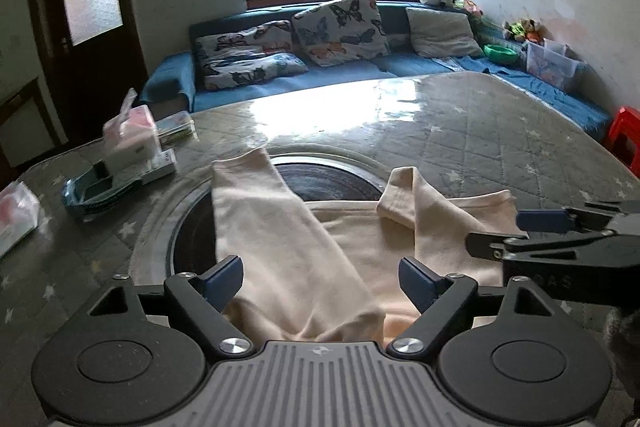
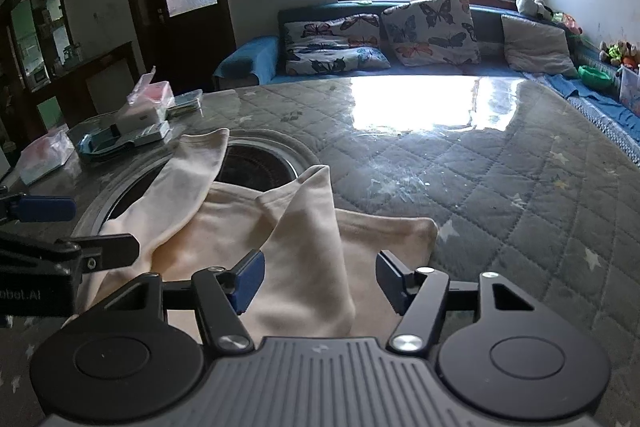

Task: Fold clothes
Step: 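Grasp the shirt edge with the left gripper while the right gripper grasps the shirt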

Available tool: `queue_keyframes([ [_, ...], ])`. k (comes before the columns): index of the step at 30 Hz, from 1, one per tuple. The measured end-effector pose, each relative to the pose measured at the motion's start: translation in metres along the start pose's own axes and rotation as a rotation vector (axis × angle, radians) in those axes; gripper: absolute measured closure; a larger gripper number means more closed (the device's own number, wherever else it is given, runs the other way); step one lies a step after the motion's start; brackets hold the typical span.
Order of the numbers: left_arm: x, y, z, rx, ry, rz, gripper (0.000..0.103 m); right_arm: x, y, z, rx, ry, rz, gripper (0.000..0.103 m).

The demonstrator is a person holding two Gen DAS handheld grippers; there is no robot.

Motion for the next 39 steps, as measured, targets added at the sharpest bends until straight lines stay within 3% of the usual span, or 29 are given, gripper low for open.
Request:
queue_keyframes([
  [7, -0.005, 0.028, 0.006, -0.056, 0.015, -0.014, 0.03, 0.0, 0.027, 0.009, -0.026, 0.0, 0.011, 0.047],
  [12, -0.008, 0.04, 0.003, -0.096, 0.017, -0.03, 0.055, -0.002, 0.042, 0.014, -0.044, -0.007, 0.017, 0.052],
  [14, -0.01, 0.044, 0.001, -0.109, 0.015, -0.034, 0.072, -0.002, 0.047, 0.014, -0.053, -0.009, 0.02, 0.055],
  [20, -0.015, 0.042, -0.003, -0.107, 0.01, -0.045, 0.094, -0.005, 0.053, 0.012, -0.063, -0.028, 0.035, 0.064],
  [27, -0.021, 0.028, -0.005, -0.064, 0.006, -0.034, 0.1, -0.014, 0.056, 0.014, -0.06, -0.064, 0.041, 0.072],
  [31, -0.028, 0.017, -0.006, -0.041, -0.009, -0.019, 0.1, -0.015, 0.055, 0.014, -0.051, -0.063, 0.053, 0.09],
  [33, -0.033, 0.011, -0.008, -0.033, -0.022, -0.01, 0.1, -0.014, 0.051, 0.015, -0.041, -0.053, 0.052, 0.094],
  [39, -0.049, -0.017, -0.016, 0.002, -0.066, 0.021, 0.1, -0.002, 0.016, 0.012, 0.023, -0.024, 0.049, 0.096],
])
Point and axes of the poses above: each gripper's, at about its wrist camera, not at the fingertips, and y roughly the way its jaws point, x to its right, z to its top, the point moved 1 cm from there along y, roughly the way its jaws point, and after that the axes turned 10 degrees about -z, right-handed, at the moved point
